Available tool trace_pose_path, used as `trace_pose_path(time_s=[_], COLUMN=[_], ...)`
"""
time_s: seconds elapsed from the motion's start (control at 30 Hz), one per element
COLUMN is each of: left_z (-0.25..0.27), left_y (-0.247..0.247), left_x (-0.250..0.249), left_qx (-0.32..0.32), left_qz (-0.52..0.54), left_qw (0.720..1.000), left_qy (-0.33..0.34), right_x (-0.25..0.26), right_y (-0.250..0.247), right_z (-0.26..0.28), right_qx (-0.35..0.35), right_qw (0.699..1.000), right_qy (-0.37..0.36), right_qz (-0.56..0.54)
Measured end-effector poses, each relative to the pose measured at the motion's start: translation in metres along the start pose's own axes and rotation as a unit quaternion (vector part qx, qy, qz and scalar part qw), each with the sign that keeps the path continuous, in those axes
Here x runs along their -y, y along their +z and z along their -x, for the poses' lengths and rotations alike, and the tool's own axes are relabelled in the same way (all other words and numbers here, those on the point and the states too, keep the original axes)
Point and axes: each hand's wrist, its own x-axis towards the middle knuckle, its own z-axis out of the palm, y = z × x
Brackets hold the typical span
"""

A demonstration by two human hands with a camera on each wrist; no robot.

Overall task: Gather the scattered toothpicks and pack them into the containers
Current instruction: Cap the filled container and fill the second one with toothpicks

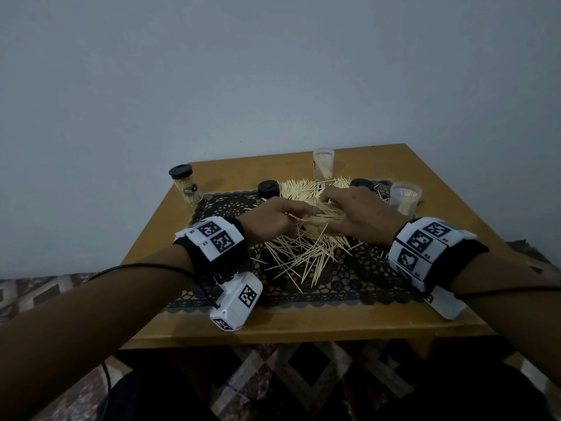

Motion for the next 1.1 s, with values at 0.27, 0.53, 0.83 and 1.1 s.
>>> trace_pose_path(time_s=[0.27, 0.53, 0.83, 1.1], left_z=[-0.009, -0.006, 0.0, 0.01], left_y=[-0.017, -0.008, 0.002, 0.014], left_x=[0.013, 0.003, 0.004, 0.0], left_qx=[-0.23, -0.145, -0.146, 0.006], left_qz=[-0.029, -0.125, -0.079, -0.326], left_qw=[0.972, 0.981, 0.986, 0.945], left_qy=[0.039, 0.024, 0.017, 0.0], right_x=[0.004, 0.004, 0.001, -0.002], right_y=[-0.003, -0.003, -0.004, -0.007], right_z=[0.002, 0.002, 0.001, 0.0], right_qx=[0.009, -0.012, -0.047, -0.1], right_qw=[1.0, 1.0, 0.997, 0.988], right_qy=[0.024, 0.024, 0.066, 0.1], right_qz=[-0.006, -0.007, 0.019, 0.053])
